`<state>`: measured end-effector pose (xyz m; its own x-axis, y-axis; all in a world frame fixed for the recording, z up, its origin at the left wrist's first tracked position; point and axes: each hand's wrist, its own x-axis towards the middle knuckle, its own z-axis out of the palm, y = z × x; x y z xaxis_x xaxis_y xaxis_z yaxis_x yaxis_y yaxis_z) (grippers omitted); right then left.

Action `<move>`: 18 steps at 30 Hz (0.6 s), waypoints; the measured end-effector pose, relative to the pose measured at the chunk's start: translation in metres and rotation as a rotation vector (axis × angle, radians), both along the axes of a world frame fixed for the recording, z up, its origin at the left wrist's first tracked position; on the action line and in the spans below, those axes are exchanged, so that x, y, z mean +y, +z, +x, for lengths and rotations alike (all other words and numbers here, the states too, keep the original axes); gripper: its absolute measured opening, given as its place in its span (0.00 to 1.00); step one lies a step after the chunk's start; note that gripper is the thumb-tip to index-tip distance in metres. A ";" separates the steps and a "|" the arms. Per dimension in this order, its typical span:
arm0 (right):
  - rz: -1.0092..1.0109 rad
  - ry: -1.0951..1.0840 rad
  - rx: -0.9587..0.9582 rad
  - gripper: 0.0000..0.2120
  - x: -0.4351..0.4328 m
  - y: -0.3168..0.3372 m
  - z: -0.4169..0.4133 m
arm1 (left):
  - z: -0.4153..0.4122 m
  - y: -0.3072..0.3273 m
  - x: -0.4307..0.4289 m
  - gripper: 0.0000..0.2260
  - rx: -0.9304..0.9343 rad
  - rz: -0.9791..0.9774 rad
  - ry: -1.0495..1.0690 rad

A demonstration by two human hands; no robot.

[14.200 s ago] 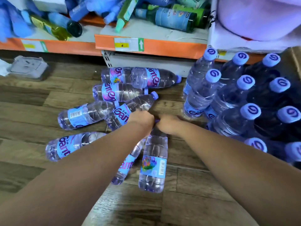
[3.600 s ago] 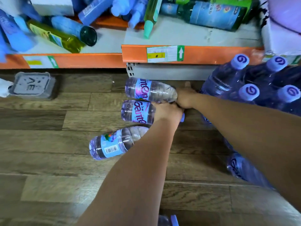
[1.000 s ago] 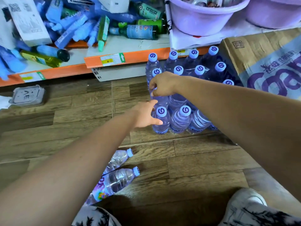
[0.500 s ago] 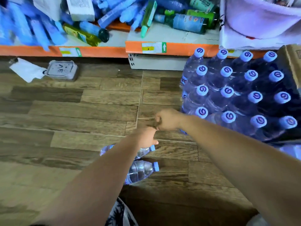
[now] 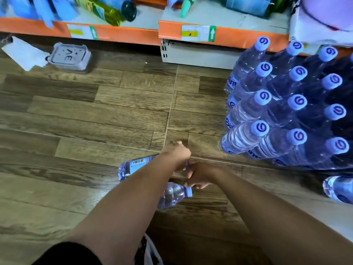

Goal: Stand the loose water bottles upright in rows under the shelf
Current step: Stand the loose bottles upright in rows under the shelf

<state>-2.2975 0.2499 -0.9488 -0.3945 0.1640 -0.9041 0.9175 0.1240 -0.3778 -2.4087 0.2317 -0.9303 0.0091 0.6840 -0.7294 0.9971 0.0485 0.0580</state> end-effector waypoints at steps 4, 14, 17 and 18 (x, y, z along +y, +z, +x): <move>-0.137 -0.064 -0.013 0.09 -0.008 -0.003 -0.004 | -0.011 0.002 0.009 0.13 0.023 0.039 0.036; -0.318 -0.249 -0.007 0.05 -0.011 0.002 -0.006 | -0.032 0.011 0.019 0.18 -0.019 0.046 0.089; -0.219 -0.291 0.091 0.05 0.003 0.017 -0.021 | -0.042 0.024 0.024 0.12 -0.029 0.019 0.075; -0.161 -0.250 0.129 0.03 0.011 0.025 -0.028 | -0.047 0.030 0.027 0.08 -0.033 0.007 0.069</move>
<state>-2.3254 0.2605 -0.9234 -0.4731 0.1288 -0.8716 0.8554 -0.1697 -0.4894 -2.4553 0.2585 -0.9001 -0.0143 0.6890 -0.7246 0.9890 0.1162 0.0910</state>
